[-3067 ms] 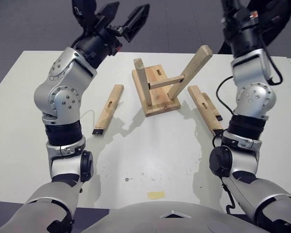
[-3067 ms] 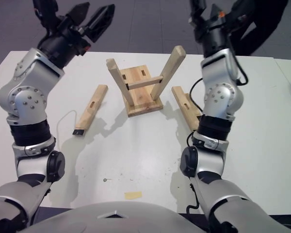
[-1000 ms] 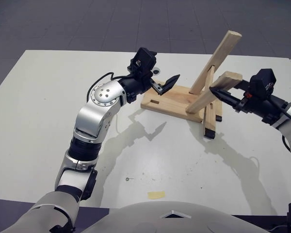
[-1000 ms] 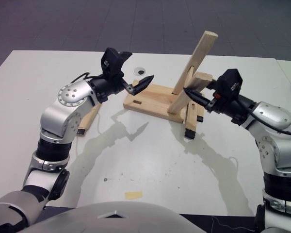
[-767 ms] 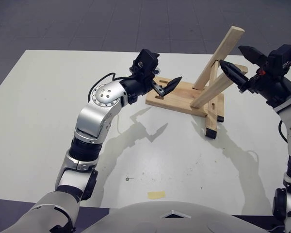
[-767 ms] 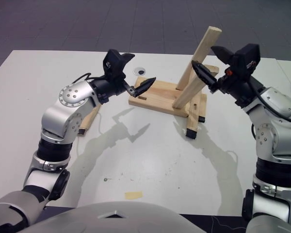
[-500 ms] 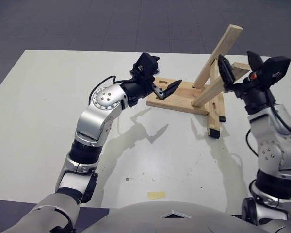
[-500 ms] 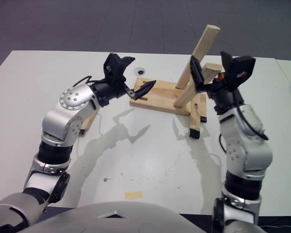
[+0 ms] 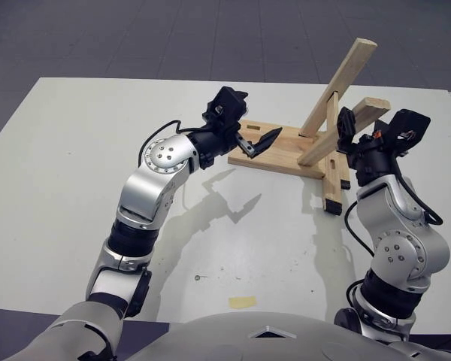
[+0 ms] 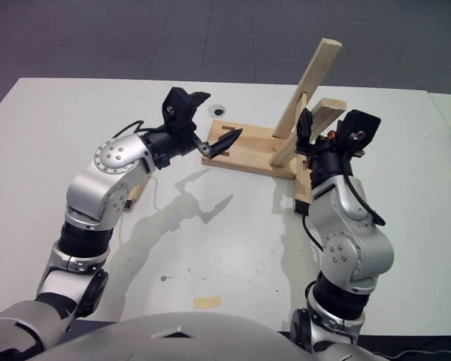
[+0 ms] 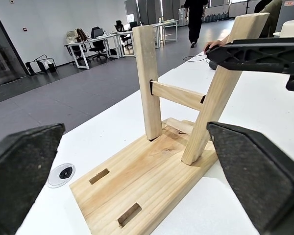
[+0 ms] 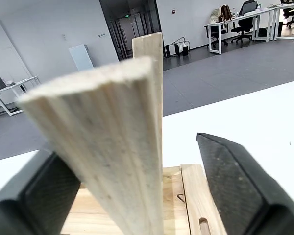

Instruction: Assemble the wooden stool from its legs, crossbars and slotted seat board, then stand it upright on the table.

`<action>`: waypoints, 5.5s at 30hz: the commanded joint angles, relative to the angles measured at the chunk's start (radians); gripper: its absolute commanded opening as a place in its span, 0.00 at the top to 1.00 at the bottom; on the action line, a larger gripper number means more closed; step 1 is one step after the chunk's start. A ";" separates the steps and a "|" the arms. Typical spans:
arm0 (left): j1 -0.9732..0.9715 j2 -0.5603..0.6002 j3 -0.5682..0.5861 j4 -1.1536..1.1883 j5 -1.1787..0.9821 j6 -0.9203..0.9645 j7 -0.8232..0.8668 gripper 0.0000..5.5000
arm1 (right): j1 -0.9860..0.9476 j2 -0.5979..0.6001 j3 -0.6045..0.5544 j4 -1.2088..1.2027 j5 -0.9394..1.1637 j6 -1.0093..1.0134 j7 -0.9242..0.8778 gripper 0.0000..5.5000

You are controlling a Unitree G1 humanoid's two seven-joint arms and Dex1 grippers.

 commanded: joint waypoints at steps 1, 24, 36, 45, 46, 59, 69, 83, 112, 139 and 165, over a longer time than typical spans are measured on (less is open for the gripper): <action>0.001 0.010 0.006 0.011 0.019 -0.007 0.003 0.02 | -0.002 0.000 0.005 -0.016 -0.002 -0.004 0.017 0.44; -0.061 0.100 0.139 0.186 0.051 -0.090 -0.009 0.02 | -0.157 -0.513 0.035 0.422 0.077 -0.211 0.986 0.63; -0.062 0.102 0.133 0.215 0.044 -0.102 -0.048 0.02 | -0.181 -0.564 0.071 0.486 0.034 -0.337 1.109 0.63; -0.049 0.092 0.125 0.204 0.049 -0.096 -0.049 0.02 | -0.218 -0.565 0.100 0.552 -0.049 -0.466 1.097 0.63; -0.047 0.091 0.125 0.202 0.049 -0.095 -0.048 0.02 | -0.224 -0.557 0.101 0.561 -0.056 -0.479 1.087 0.63; -0.059 0.085 0.113 0.206 0.049 -0.091 -0.066 0.02 | -0.169 -0.424 -0.037 0.421 0.043 -0.452 0.846 0.23; -0.042 0.084 0.132 0.187 0.044 -0.078 -0.046 0.02 | -0.163 -0.385 -0.076 0.355 0.112 -0.411 0.726 0.02; -0.065 0.087 0.113 0.299 0.145 -0.156 0.021 0.02 | -0.057 -0.215 -0.332 0.235 0.088 -0.516 0.275 0.02; -0.036 0.098 0.085 0.375 0.244 -0.244 0.037 0.02 | -0.391 0.238 -0.080 0.561 -0.140 -0.393 -0.205 0.02; 0.020 0.157 -0.053 0.670 0.485 -0.531 0.021 0.02 | 0.213 -0.190 -0.092 0.392 -0.289 -0.229 0.219 0.02; 0.133 0.155 -0.011 0.381 0.464 -0.349 -0.019 0.02 | 0.167 -0.156 -0.007 0.541 -0.289 -0.120 0.356 0.02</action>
